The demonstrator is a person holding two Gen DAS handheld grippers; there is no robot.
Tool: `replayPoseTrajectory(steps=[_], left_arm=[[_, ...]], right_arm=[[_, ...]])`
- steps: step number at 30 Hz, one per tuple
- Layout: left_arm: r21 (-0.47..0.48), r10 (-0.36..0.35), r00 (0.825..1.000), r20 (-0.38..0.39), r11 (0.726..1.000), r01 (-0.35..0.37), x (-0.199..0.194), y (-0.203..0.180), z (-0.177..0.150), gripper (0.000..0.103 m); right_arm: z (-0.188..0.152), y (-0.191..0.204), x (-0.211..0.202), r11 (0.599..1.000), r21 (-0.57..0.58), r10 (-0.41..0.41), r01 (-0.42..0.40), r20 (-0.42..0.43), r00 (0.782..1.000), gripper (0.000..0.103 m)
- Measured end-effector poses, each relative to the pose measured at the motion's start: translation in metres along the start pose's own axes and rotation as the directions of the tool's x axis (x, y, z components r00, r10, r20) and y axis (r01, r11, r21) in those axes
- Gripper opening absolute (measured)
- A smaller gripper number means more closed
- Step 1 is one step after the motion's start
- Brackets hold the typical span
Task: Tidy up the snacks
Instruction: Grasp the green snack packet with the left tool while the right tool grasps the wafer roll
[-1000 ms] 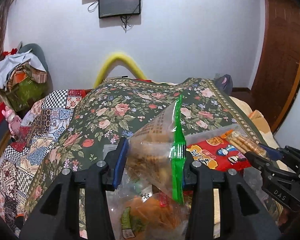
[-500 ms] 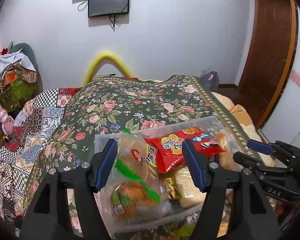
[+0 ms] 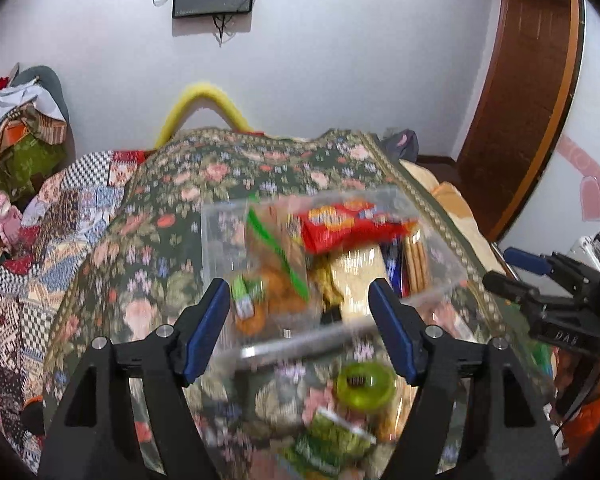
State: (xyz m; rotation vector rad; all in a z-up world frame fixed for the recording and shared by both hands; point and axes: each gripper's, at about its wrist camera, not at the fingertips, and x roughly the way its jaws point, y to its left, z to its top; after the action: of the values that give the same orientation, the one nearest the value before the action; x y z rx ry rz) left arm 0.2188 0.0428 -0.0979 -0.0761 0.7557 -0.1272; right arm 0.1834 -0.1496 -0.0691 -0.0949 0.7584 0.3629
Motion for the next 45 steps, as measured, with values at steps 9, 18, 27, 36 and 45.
replayPoseTrajectory(steps=[9,18,27,36,45], left_arm=[[-0.012,-0.040,0.988,-0.148,0.999,0.038,0.013,0.001,-0.060,0.072],[-0.016,-0.077,0.965,-0.250,0.997,0.075,0.025,-0.004,-0.103,0.072],[-0.039,-0.088,0.956,-0.279,0.996,0.080,0.038,-0.007,-0.121,0.072],[-0.002,-0.039,0.977,-0.210,0.999,0.040,0.035,-0.011,-0.117,0.040],[0.001,-0.033,0.990,-0.139,0.999,0.033,0.011,-0.008,-0.109,0.024]], right_arm=[[-0.036,0.001,0.007,1.000,-0.004,0.005,-0.005,-0.093,0.996,0.061],[-0.063,-0.002,0.020,0.999,0.043,0.037,-0.030,-0.178,0.983,0.061],[-0.071,0.000,0.039,0.997,0.066,0.056,-0.043,-0.220,0.974,0.061],[-0.076,-0.003,0.044,0.995,0.090,0.062,-0.043,-0.219,0.974,0.043],[-0.079,-0.002,0.025,0.995,0.090,0.061,-0.046,-0.179,0.982,0.042]])
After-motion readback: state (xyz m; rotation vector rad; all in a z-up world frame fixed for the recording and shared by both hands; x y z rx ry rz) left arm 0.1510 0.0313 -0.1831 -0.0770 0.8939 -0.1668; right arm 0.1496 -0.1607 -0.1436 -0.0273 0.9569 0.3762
